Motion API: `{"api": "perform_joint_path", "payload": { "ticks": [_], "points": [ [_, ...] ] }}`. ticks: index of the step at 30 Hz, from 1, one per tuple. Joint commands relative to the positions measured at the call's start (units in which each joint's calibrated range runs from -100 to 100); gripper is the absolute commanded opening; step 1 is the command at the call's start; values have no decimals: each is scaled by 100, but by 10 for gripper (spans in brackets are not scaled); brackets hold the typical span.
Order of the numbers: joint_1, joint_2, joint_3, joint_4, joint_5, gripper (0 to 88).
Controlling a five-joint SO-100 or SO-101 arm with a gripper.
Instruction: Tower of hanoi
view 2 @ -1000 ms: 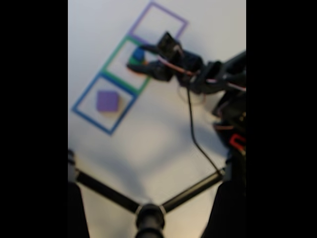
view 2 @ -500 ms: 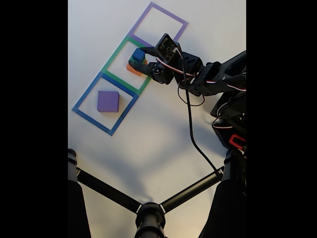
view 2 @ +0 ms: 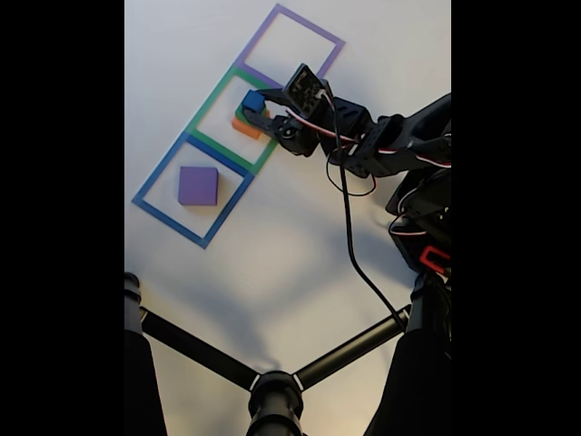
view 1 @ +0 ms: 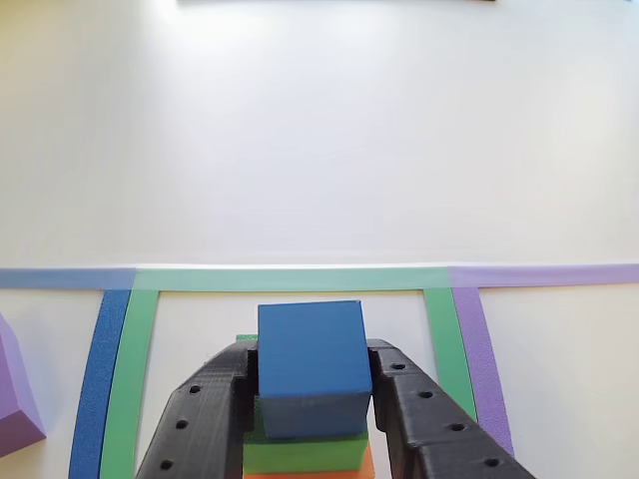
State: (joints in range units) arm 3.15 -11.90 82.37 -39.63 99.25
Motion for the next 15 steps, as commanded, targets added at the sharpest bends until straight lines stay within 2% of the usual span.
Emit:
{"api": "perform_joint_path", "payload": {
  "ticks": [1, 7, 15],
  "points": [
    [-97, -261, -127, 18, 75, 6],
    [-143, -653, -527, 730, 75, 6],
    [-265, -1863, -1781, 3417, 75, 7]
  ]
}}
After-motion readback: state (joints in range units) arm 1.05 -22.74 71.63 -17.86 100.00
